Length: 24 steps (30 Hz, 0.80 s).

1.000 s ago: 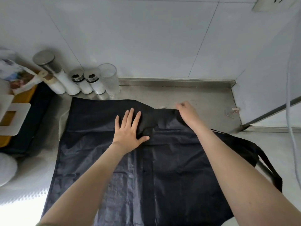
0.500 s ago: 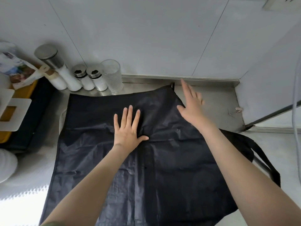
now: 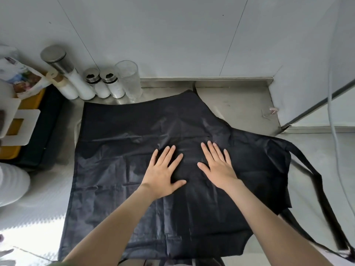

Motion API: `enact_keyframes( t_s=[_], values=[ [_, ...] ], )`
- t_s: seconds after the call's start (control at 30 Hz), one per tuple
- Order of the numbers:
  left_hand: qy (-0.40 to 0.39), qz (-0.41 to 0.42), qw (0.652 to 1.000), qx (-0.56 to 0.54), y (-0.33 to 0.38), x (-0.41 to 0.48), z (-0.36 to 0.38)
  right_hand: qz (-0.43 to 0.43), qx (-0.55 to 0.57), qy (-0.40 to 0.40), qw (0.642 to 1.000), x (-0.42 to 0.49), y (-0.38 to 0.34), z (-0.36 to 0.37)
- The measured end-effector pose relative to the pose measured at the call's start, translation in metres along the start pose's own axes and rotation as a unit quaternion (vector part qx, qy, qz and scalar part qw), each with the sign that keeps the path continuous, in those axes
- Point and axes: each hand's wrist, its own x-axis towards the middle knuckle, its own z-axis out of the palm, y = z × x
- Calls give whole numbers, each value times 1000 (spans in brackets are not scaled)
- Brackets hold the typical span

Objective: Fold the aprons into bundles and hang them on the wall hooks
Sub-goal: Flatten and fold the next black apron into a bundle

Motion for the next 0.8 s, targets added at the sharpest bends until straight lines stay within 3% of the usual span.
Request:
enact_keyframes(
  t_s=[0.17, 0.3, 0.4, 0.6, 0.8],
  values=[
    [-106, -78, 991, 7, -1, -24, 5, 27, 10, 93, 995, -28, 7, 7],
    [-139, -108, 984, 6, 2, -24, 1, 73, -9, 46, 996, -72, 31, 26],
    [-131, -126, 983, 23, 11, -26, -2, 136, 11, 38, 990, -97, 55, 34],
    [-85, -210, 974, 29, 54, -49, -5, 187, 40, 38, 981, -134, 94, 41],
    [-139, -264, 954, -38, 70, -65, -3, 232, 61, 23, 970, -176, 121, 48]
  ],
)
